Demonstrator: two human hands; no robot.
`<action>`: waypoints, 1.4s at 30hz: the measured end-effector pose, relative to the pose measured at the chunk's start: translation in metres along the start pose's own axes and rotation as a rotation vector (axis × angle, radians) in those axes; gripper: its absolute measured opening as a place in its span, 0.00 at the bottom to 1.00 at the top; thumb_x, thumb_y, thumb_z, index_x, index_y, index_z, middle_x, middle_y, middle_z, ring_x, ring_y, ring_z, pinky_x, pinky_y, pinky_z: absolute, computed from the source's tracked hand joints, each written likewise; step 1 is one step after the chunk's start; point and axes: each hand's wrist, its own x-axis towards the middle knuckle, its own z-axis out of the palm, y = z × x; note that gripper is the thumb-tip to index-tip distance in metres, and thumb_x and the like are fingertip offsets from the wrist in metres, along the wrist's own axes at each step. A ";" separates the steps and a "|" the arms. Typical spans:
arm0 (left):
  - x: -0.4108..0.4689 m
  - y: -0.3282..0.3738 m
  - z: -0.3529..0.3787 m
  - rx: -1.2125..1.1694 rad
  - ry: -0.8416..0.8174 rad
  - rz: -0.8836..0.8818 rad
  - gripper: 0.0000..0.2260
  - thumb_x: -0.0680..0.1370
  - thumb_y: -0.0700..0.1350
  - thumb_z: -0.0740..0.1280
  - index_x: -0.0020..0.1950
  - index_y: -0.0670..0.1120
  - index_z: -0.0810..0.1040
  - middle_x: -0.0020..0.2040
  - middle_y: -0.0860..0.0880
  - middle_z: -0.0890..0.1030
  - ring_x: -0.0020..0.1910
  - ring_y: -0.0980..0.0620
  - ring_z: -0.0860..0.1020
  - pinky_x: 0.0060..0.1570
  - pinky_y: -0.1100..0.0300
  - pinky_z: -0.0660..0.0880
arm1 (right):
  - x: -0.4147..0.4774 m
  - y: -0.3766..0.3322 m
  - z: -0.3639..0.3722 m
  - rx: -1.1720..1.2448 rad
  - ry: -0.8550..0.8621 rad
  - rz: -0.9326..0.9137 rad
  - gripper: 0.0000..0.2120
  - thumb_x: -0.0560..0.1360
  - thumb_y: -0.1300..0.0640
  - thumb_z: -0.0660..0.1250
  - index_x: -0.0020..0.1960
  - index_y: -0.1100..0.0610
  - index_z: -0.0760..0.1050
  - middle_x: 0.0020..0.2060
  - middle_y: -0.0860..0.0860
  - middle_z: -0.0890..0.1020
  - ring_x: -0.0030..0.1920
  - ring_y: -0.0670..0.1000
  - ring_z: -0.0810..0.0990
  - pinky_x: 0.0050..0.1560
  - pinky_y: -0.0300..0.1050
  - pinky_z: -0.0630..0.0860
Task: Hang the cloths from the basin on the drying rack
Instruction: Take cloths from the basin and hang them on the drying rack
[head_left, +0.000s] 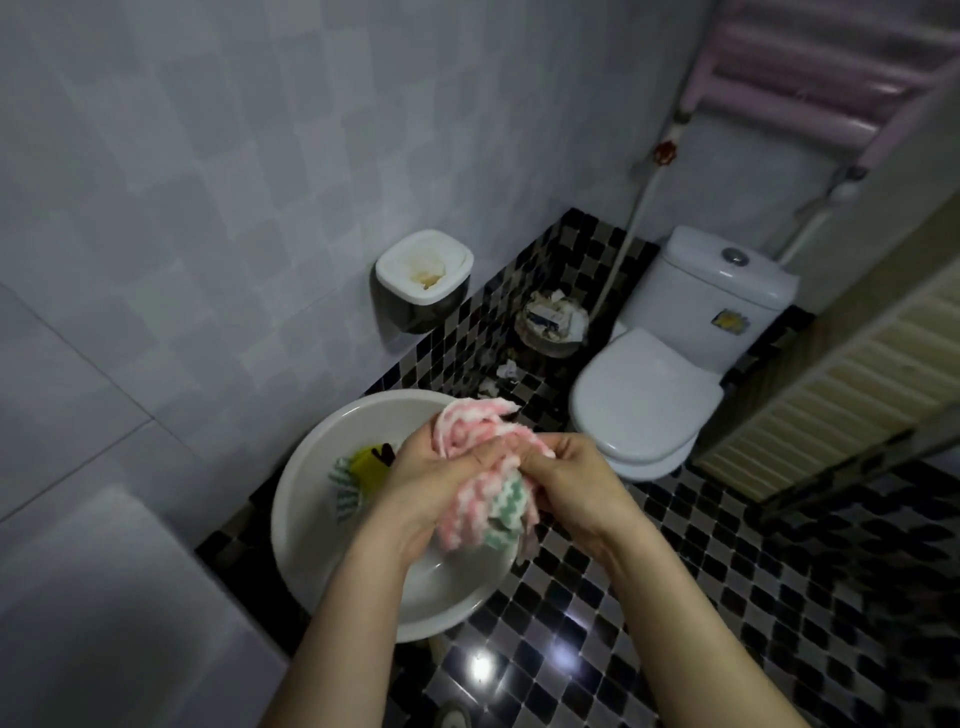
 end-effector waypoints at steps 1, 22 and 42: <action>-0.004 0.004 0.011 0.007 0.030 -0.005 0.11 0.72 0.41 0.74 0.54 0.45 0.80 0.47 0.44 0.86 0.47 0.45 0.85 0.48 0.51 0.82 | -0.008 -0.005 -0.007 0.019 0.008 -0.006 0.17 0.77 0.54 0.66 0.47 0.70 0.79 0.42 0.65 0.84 0.42 0.60 0.83 0.47 0.50 0.80; -0.079 -0.007 0.160 0.521 -0.302 0.428 0.12 0.68 0.39 0.77 0.46 0.47 0.77 0.41 0.53 0.80 0.40 0.56 0.79 0.38 0.60 0.79 | -0.170 -0.008 -0.133 0.123 0.382 -0.208 0.11 0.77 0.58 0.68 0.49 0.67 0.81 0.37 0.59 0.84 0.34 0.54 0.79 0.34 0.42 0.76; -0.135 -0.062 0.306 0.681 -0.463 0.279 0.19 0.74 0.44 0.68 0.24 0.50 0.69 0.25 0.51 0.72 0.27 0.53 0.70 0.33 0.59 0.67 | -0.338 0.006 -0.244 -1.087 0.620 -0.123 0.08 0.73 0.51 0.69 0.47 0.55 0.79 0.43 0.50 0.81 0.47 0.51 0.79 0.50 0.52 0.78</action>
